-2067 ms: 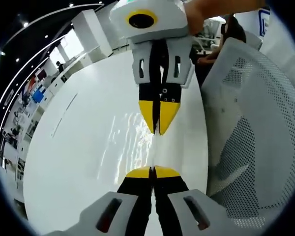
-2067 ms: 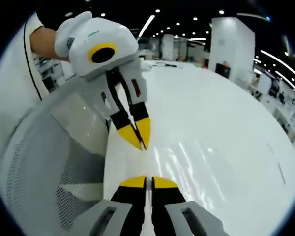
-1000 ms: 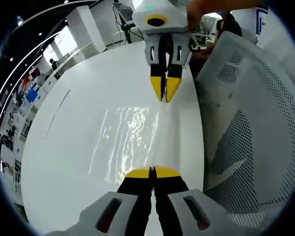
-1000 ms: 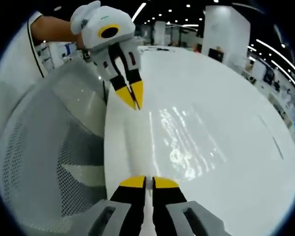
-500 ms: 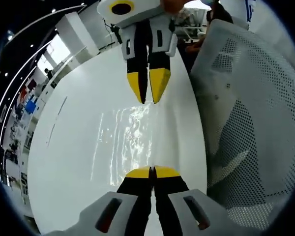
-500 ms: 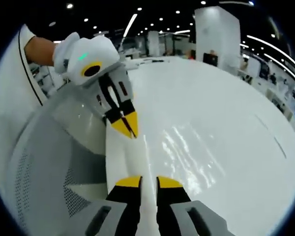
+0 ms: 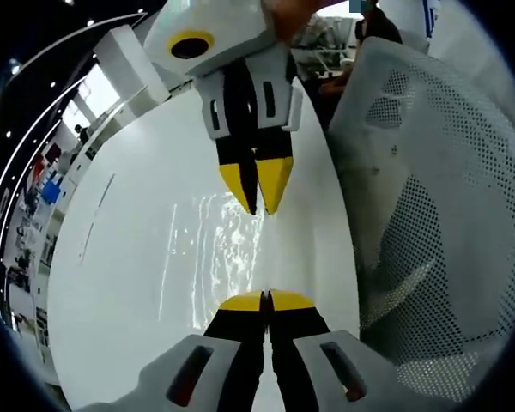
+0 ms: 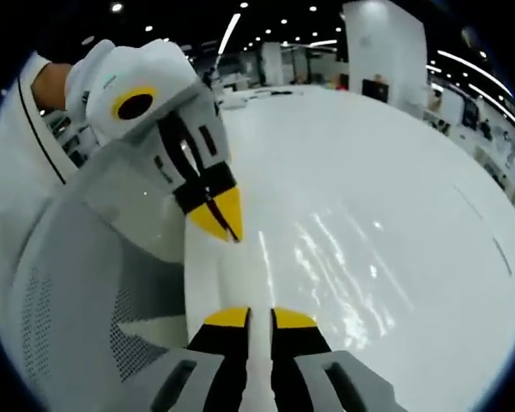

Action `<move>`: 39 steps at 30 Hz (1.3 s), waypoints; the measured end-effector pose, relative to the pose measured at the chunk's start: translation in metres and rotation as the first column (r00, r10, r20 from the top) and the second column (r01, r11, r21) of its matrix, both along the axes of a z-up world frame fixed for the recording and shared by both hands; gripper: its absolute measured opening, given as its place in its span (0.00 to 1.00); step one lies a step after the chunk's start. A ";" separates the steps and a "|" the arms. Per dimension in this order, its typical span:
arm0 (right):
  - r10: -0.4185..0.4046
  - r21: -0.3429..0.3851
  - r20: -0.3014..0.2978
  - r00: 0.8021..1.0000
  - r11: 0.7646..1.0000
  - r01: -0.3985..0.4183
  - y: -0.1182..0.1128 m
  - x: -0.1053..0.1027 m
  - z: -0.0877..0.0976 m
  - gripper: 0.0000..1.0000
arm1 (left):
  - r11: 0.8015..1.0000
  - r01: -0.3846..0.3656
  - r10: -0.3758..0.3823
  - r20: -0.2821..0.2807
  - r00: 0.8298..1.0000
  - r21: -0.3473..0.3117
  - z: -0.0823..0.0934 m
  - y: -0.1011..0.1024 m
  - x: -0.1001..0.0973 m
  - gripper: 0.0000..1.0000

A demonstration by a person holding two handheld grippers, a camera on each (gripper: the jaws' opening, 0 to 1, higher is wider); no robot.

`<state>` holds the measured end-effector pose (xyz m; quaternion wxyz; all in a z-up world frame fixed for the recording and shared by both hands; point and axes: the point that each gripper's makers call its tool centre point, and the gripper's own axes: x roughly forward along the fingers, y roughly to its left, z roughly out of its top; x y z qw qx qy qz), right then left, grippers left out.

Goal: Open the resealable bag by pulling the two sides of the seal apart until the entire bag opening is separated and visibly accessible.

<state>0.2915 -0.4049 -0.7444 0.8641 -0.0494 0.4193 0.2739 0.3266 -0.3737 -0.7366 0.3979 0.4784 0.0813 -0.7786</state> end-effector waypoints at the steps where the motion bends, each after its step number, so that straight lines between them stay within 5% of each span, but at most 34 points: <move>1: 0.000 0.003 -0.004 1.000 1.000 0.000 0.001 0.000 -0.001 0.05 | 1.000 0.001 -0.001 0.001 1.000 0.002 0.000 0.000 0.000 0.00; 12: 0.005 0.011 -0.058 0.998 1.000 -0.005 0.006 -0.005 -0.009 0.00 | 1.000 -0.005 0.005 -0.012 1.000 -0.002 0.000 0.001 0.001 0.00; 17: 0.007 -0.002 -0.044 0.999 1.000 -0.007 0.006 0.001 -0.006 0.00 | 0.999 -0.018 0.018 -0.009 1.000 -0.038 0.006 -0.002 0.004 0.28; 19: 0.009 -0.006 -0.044 0.999 1.000 -0.009 0.006 0.003 -0.005 0.00 | 0.998 -0.017 0.016 -0.006 1.000 -0.052 0.009 -0.003 0.004 0.31; 24: 0.008 -0.015 -0.053 0.999 1.000 -0.009 0.005 0.007 -0.006 0.00 | 0.997 0.009 -0.009 0.003 1.000 -0.073 0.015 -0.005 -0.004 0.28; 29: 0.005 -0.023 -0.062 0.998 1.000 -0.006 0.003 0.008 -0.006 0.00 | 0.993 0.088 -0.087 0.014 0.996 -0.082 0.017 -0.003 -0.018 0.10; 39: 0.040 -0.018 -0.003 0.999 0.999 -0.040 0.004 0.011 0.008 0.00 | 0.996 0.080 -0.078 0.038 0.996 -0.048 0.007 -0.006 -0.017 0.13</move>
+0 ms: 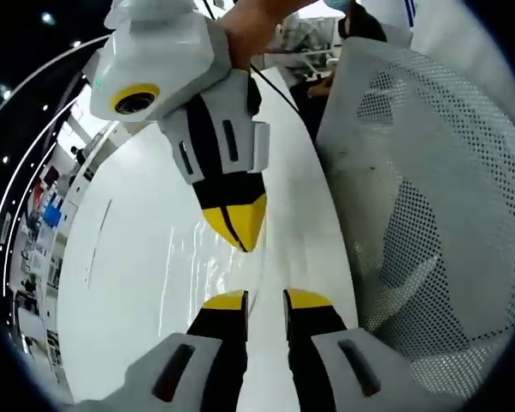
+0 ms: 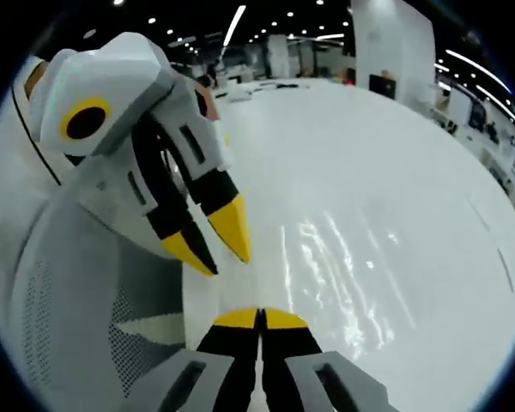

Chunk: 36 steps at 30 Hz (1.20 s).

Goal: Open the resealable bag by pulling the two sides of the seal apart until the entire bag opening is separated and visibly accessible.

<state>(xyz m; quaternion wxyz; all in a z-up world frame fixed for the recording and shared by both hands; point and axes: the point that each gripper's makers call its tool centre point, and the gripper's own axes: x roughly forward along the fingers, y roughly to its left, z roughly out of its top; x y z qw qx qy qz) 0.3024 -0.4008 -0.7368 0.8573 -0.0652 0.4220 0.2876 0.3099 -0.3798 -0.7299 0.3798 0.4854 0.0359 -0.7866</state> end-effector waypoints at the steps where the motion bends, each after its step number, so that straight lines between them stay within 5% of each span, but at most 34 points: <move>1: -0.001 -0.003 0.008 1.000 1.000 0.001 -0.001 0.000 0.001 0.00 | 1.000 -0.003 0.003 0.003 1.000 0.002 0.000 -0.001 0.001 0.13; 9: -0.015 -0.028 0.107 0.994 0.999 0.018 -0.009 0.013 0.021 0.00 | 1.000 0.005 -0.006 0.043 0.999 0.027 -0.004 -0.002 0.006 0.02; 22: -0.057 -0.156 0.299 0.952 0.982 0.108 -0.036 0.043 0.057 0.00 | 0.998 -0.051 0.051 -0.002 0.999 0.035 0.002 -0.004 0.009 0.00; 36: -0.109 -0.215 0.380 0.919 0.956 0.202 -0.056 0.053 0.079 0.00 | 0.997 -0.075 0.075 -0.016 0.997 0.021 0.009 -0.010 0.011 0.00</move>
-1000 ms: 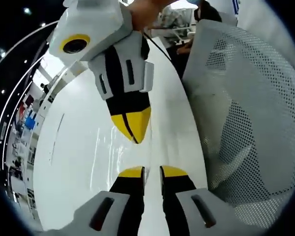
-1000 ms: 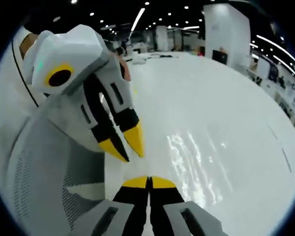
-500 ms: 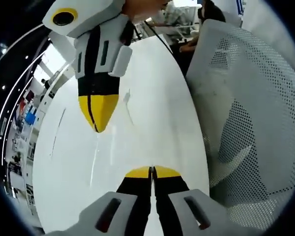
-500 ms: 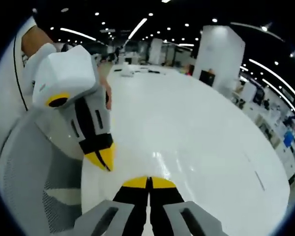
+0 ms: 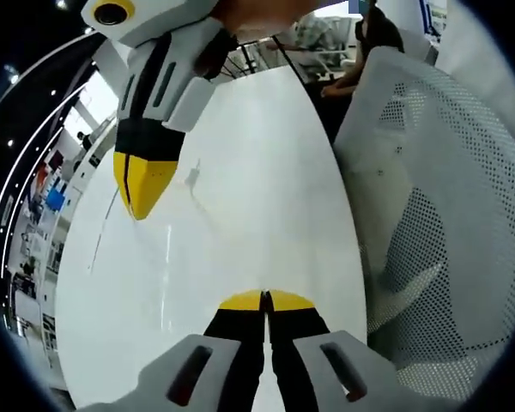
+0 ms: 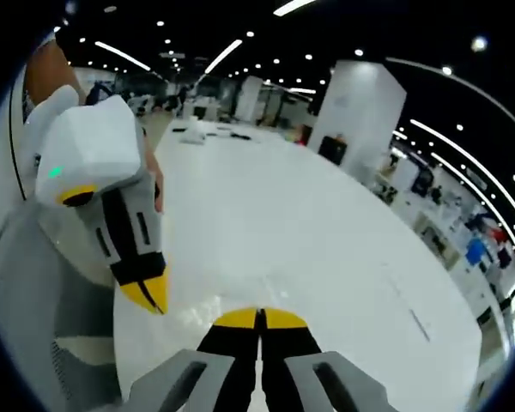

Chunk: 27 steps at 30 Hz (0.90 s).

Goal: Open the resealable bag by pulling the two sides of the seal apart until the entire bag opening is separated and visibly accessible.

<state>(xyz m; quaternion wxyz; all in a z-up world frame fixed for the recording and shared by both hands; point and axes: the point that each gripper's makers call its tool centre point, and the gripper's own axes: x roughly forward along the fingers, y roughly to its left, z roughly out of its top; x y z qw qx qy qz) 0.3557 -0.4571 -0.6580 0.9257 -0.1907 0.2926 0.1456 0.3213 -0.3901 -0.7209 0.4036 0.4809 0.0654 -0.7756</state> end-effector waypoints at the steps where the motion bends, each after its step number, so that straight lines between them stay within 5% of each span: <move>1: -0.001 -0.003 0.000 1.000 1.000 0.001 -0.001 0.000 0.000 0.00 | 1.000 -0.003 0.003 -0.001 1.000 0.000 0.000 0.000 0.000 0.00; 7: -0.004 0.000 -0.005 1.000 1.000 0.004 -0.001 0.001 -0.001 0.00 | 1.000 -0.011 0.011 0.005 1.000 -0.001 0.000 0.000 0.002 0.00; 19: -0.001 0.044 -0.035 0.999 0.999 0.002 0.008 -0.002 -0.011 0.00 | 0.998 -0.004 0.012 0.116 0.993 -0.068 0.002 -0.007 0.021 0.00; 27: 0.032 0.006 -0.055 0.998 0.999 -0.032 0.008 -0.006 -0.019 0.00 | 0.996 -0.042 0.049 0.084 0.995 -0.084 0.005 -0.008 0.024 0.02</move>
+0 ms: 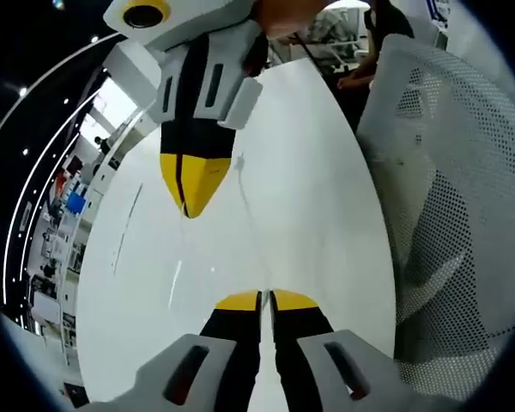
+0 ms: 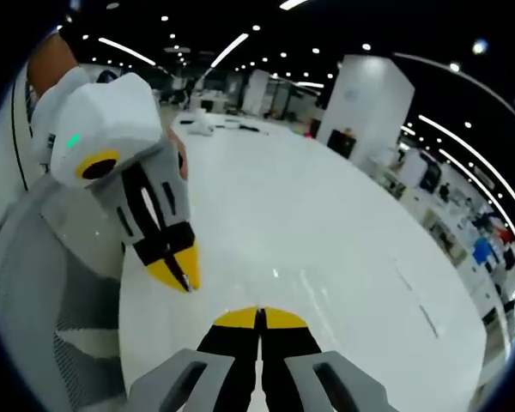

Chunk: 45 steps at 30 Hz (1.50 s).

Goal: Open the resealable bag by pulling the two sides of the seal apart until the entire bag opening is separated and visibly accessible.

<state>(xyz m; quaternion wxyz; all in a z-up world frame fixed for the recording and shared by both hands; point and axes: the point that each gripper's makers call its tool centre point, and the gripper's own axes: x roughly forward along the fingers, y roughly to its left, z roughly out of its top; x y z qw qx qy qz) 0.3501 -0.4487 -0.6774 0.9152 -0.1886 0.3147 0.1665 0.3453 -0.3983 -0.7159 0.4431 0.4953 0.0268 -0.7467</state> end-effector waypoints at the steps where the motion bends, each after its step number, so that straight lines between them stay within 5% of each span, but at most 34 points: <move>1: 0.002 -0.010 -0.001 1.000 1.000 -0.002 -0.001 0.000 -0.001 0.00 | 1.000 -0.003 0.003 -0.001 1.000 -0.007 0.001 0.000 0.000 0.03; 7: 0.022 -0.062 -0.029 0.999 0.998 -0.024 -0.007 -0.003 -0.016 0.00 | 0.998 -0.050 0.048 -0.045 0.998 -0.050 0.007 0.002 0.005 0.09; 21: 0.078 -0.194 -0.038 0.996 0.978 -0.083 -0.014 0.002 -0.036 0.00 | 0.983 -0.182 0.177 -0.113 0.978 -0.036 0.005 0.036 0.027 0.13; 34: 0.004 -0.180 -0.087 0.996 0.983 -0.020 -0.031 0.014 -0.060 0.00 | 0.970 -0.242 0.235 -0.149 0.960 -0.029 -0.002 0.050 0.024 0.12; 45: -0.037 -0.100 -0.114 0.993 0.995 0.026 -0.035 0.010 -0.069 0.01 | 0.956 -0.291 0.280 -0.168 0.945 -0.038 -0.003 0.050 0.034 0.16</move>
